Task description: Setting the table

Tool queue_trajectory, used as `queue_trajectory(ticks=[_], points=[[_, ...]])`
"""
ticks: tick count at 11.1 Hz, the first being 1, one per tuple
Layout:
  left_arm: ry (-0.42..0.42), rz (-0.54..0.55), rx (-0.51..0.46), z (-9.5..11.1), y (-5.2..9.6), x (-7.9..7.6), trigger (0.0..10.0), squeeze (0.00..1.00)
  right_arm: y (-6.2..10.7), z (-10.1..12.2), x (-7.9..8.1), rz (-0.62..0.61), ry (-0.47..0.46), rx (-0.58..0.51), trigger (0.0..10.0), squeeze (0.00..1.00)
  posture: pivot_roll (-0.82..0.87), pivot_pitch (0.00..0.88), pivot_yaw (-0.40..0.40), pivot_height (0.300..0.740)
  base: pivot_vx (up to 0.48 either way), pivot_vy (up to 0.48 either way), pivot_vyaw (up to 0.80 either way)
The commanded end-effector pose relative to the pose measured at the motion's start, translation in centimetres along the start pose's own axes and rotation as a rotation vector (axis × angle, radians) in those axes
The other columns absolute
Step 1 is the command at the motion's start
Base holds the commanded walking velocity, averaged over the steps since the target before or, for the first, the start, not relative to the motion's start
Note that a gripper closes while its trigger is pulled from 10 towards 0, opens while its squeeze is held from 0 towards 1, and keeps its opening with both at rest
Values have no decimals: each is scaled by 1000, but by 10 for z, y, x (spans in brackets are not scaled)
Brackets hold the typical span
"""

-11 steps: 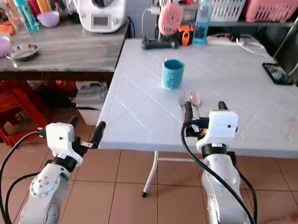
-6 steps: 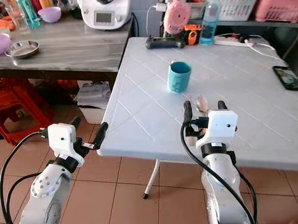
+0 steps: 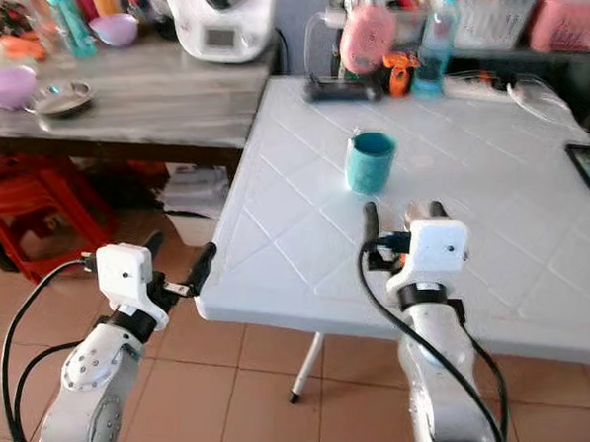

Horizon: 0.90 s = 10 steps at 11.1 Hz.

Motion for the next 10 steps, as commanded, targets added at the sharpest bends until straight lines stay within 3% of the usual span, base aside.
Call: queue_trajectory(ticks=[1, 7, 10], points=[[-8, -10, 1, 3, 1, -1, 10000, 0, -1, 0, 2, -2, 1, 1, 10000, 0, 73, 50, -5, 740, 307, 0, 0], [-3, -17, 12, 0, 3, -2, 10000, 0, 0, -2, 3, 1, 3, 10, 10000, 0, 72, 51, -4, 740, 314, 0, 0], [2, -83, 71, -13, 7, -10, 10000, 0, 1, -5, 5, 7, 4, 24, 10000, 0, 73, 54, -7, 740, 0, 0, 0]])
Point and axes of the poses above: a point about 5 cm out from each wrist's last joint towards the gripper, its own y axis pointing back from the gripper into the wrist, its own z axis along the axis of the wrist's last joint, x = y × z, the point moved 6 cm from there along -y, pointing out of the wrist towards the gripper, and after that the axes turned 14 degrees about y, right-handed, at the moved point
